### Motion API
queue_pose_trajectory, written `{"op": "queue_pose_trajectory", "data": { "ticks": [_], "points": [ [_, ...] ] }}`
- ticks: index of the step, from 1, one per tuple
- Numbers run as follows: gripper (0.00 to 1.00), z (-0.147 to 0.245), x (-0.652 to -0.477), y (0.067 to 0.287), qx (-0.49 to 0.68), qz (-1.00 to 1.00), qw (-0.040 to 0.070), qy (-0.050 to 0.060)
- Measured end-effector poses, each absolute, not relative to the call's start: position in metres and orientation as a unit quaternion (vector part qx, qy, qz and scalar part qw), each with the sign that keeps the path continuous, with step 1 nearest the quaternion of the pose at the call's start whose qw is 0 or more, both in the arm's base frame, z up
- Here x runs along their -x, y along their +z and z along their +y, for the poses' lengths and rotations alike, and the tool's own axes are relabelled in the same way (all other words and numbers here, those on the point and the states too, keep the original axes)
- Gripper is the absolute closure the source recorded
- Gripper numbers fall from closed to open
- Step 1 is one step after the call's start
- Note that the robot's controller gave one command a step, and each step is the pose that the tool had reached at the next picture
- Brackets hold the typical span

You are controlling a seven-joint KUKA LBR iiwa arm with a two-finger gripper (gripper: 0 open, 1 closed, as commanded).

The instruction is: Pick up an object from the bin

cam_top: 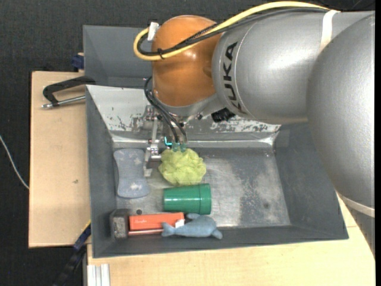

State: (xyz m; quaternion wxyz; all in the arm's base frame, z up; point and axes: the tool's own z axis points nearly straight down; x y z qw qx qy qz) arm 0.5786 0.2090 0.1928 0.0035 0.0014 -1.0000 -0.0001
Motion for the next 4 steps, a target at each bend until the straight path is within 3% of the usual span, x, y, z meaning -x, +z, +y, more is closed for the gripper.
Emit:
{"op": "queue_pose_trajectory", "data": {
  "ticks": [1, 3, 4],
  "points": [
    [1.0, 0.208, -0.581, 0.197, 0.0, -1.0, -0.001, -0.001],
    [1.0, 0.199, -0.576, 0.2, -0.066, -0.998, 0.0, -0.001],
    [1.0, 0.178, -0.553, 0.196, -0.178, -0.984, -0.002, 0.0]
  ]
}}
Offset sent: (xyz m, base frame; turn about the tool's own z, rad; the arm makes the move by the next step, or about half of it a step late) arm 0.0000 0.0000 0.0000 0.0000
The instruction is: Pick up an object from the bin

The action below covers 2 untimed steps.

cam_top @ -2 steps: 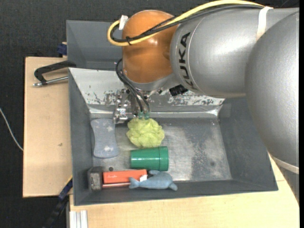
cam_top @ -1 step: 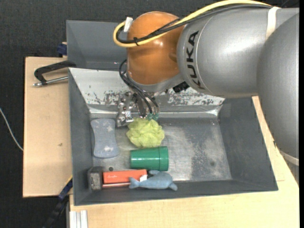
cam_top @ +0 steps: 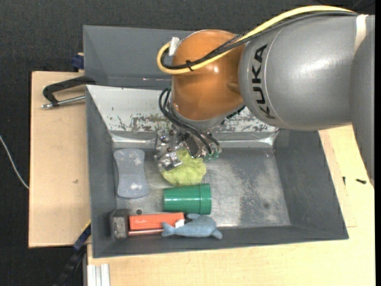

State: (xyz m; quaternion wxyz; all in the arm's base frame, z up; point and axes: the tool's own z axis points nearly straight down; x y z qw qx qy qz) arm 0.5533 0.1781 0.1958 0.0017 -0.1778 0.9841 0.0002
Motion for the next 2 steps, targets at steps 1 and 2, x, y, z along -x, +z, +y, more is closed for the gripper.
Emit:
{"op": "queue_pose_trajectory", "data": {
  "ticks": [1, 2],
  "points": [
    [1.0, 0.174, -0.553, 0.197, 0.177, 0.984, 0.002, 0.001],
    [1.0, 0.187, -0.541, 0.253, 0.247, 0.969, 0.001, 0.001]
  ]
}}
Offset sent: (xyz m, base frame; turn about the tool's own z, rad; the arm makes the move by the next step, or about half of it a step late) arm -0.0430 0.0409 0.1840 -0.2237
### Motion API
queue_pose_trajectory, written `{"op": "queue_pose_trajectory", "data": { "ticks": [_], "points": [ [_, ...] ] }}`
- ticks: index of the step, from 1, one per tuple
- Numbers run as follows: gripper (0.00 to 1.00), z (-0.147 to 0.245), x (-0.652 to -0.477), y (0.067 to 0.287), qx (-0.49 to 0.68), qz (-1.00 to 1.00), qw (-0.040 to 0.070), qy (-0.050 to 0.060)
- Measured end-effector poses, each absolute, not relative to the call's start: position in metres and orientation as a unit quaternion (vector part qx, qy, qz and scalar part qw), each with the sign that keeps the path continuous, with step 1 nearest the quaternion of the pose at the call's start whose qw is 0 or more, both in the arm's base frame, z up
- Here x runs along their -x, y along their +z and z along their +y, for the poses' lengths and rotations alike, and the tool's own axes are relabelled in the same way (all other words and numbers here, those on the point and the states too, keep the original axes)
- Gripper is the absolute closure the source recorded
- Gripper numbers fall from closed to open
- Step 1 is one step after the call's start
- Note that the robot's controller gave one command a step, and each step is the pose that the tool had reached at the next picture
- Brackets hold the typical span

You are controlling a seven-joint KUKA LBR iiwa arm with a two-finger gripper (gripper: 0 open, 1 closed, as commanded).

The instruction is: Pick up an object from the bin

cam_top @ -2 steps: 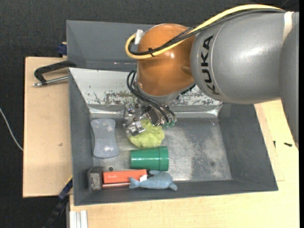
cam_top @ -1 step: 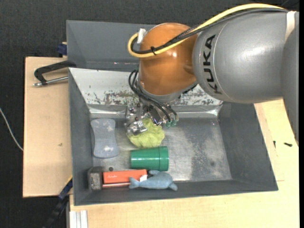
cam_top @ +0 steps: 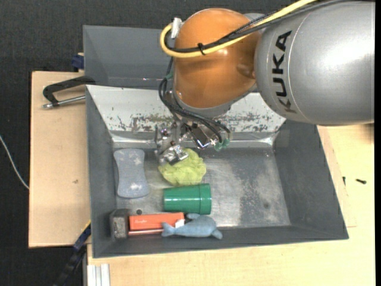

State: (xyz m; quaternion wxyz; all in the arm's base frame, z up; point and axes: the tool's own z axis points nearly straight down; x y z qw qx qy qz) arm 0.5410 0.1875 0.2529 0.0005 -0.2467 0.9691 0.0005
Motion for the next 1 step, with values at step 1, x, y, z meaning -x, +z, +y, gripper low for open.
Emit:
{"op": "queue_pose_trajectory", "data": {
  "ticks": [1],
  "points": [
    [1.0, 0.1862, -0.5445, 0.2409, 0.239, 0.971, 0.009, 0.002]
  ]
}}
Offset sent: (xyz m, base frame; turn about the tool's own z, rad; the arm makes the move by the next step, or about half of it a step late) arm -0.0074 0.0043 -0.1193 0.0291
